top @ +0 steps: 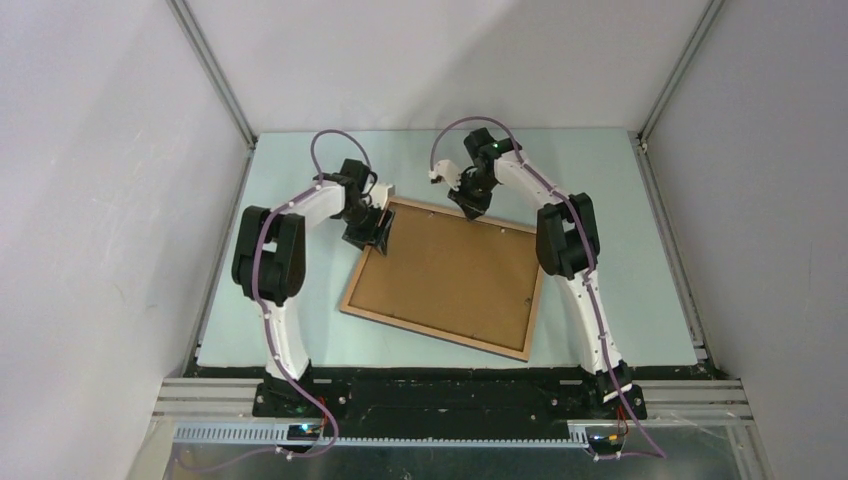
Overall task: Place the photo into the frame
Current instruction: Adjust the photo frame at the center of the board.
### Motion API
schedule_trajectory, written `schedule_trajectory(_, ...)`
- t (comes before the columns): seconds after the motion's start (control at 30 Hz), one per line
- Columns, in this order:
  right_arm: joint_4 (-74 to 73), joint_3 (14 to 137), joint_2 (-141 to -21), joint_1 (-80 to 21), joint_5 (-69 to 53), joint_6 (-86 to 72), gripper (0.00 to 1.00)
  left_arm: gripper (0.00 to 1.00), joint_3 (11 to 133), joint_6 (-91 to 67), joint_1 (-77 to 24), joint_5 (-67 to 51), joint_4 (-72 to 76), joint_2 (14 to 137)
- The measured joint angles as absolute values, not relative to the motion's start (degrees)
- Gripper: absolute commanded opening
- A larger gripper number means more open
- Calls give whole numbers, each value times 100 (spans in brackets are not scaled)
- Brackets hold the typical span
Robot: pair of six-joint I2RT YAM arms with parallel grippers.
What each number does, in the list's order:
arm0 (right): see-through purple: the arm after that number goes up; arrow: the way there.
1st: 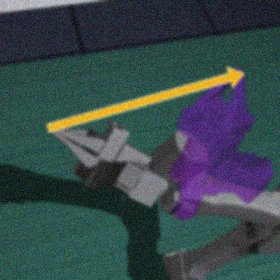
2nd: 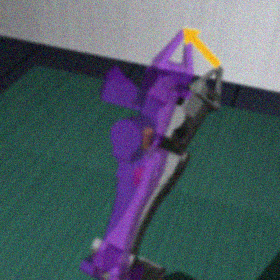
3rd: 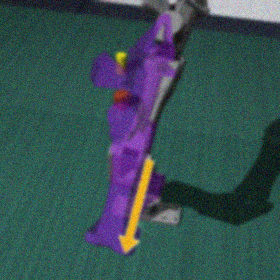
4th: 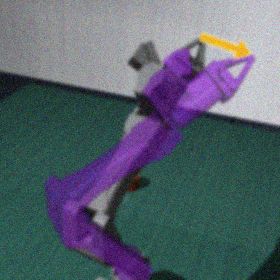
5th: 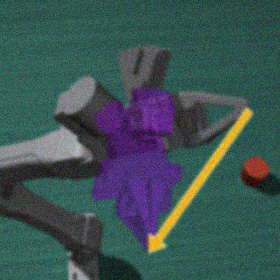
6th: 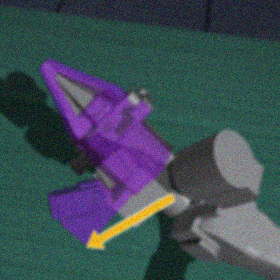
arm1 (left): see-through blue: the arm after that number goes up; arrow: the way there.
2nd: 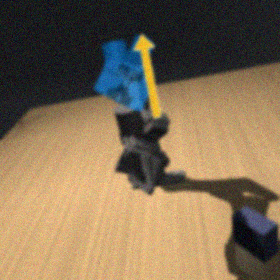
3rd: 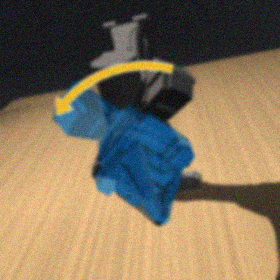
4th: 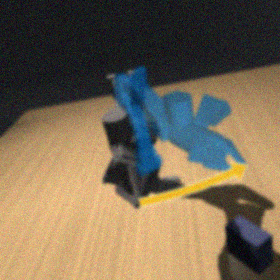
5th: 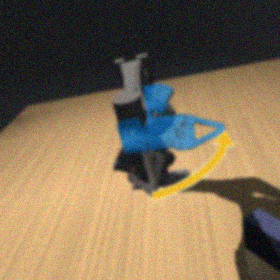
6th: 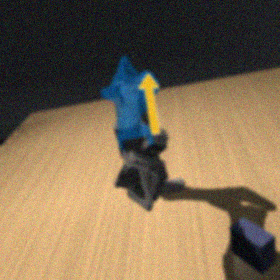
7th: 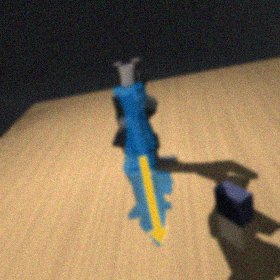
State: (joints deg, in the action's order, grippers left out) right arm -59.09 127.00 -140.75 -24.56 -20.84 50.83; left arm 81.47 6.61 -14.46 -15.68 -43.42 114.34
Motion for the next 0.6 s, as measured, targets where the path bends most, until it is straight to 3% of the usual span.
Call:
schedule_trajectory(0.3, -5533, 12193, -13832, -2561, -2213, 5162, 0, 65, 7756, 755, -1422, -1651, -4451, 11155)
schedule_trajectory(0.6, -5153, 11579, -13504, -2635, -2346, 5188, 0, 63, 8149, 670, -1461, -1428, -4521, 11222)
